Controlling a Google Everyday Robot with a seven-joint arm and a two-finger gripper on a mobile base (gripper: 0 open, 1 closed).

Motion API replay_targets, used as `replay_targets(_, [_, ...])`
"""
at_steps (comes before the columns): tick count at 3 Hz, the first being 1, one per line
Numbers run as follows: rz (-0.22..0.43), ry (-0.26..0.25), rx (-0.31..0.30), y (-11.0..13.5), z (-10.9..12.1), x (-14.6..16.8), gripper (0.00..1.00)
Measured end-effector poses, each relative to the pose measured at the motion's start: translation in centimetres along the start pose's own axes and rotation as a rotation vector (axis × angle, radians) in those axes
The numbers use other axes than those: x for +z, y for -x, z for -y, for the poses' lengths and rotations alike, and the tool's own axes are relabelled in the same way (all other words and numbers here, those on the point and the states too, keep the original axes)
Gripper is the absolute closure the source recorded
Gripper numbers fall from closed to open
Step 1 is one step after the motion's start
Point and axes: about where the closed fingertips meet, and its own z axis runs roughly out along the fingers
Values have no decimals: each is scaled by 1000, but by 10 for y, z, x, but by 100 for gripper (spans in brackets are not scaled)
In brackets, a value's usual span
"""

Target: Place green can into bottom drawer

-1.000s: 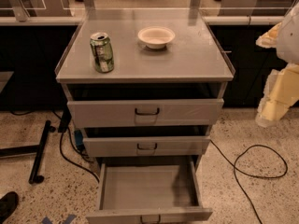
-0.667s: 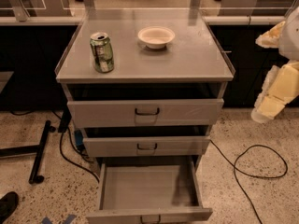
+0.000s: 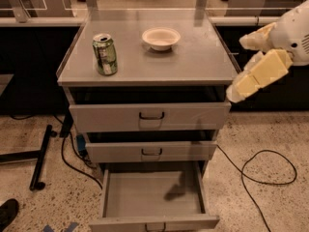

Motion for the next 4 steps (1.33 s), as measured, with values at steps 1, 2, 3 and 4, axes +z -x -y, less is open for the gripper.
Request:
replay_targets(1, [198, 70, 20, 72, -11, 18, 0])
replay_targets(2, [199, 67, 28, 71, -12, 19, 0])
replay_targets(3, [224, 25, 62, 70, 3, 40, 0])
replay_targets(4, [265, -24, 102, 75, 25, 89, 0])
